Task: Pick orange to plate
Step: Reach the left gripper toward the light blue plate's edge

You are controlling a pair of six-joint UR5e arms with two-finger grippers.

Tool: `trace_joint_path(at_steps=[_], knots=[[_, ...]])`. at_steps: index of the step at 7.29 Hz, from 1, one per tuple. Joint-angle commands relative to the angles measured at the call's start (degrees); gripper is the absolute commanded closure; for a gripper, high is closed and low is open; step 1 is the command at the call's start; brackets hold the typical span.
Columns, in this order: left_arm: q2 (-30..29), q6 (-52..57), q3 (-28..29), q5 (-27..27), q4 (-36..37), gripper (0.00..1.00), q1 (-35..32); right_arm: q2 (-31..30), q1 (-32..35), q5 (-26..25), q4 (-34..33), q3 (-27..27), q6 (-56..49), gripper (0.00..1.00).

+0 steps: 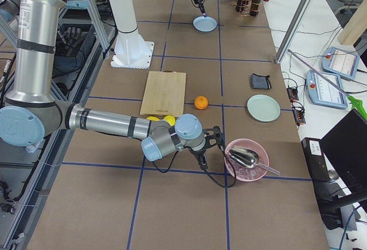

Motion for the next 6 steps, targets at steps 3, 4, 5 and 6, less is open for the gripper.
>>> trace_joint_path(at_steps=[3, 4, 5, 6], knots=[[-8.87, -4.50, -5.44, -0.02, 6.50, 1.00, 0.22, 0.00, 0.00, 0.09, 0.00, 0.00, 0.00, 0.00], [-17.19, -5.40, -5.52, 0.77, 17.68, 1.00, 0.48, 0.00, 0.00, 0.00, 0.00, 0.00, 0.00, 0.00], [-23.11, -5.59, -5.26, 2.95, 24.93, 1.00, 3.18, 0.00, 0.00, 0.00, 0.00, 0.00, 0.00, 0.00], [-27.08, -5.68, -4.91, 6.19, 29.70, 1.00, 6.95, 0.00, 0.00, 0.00, 0.00, -0.18, 0.00, 0.00]])
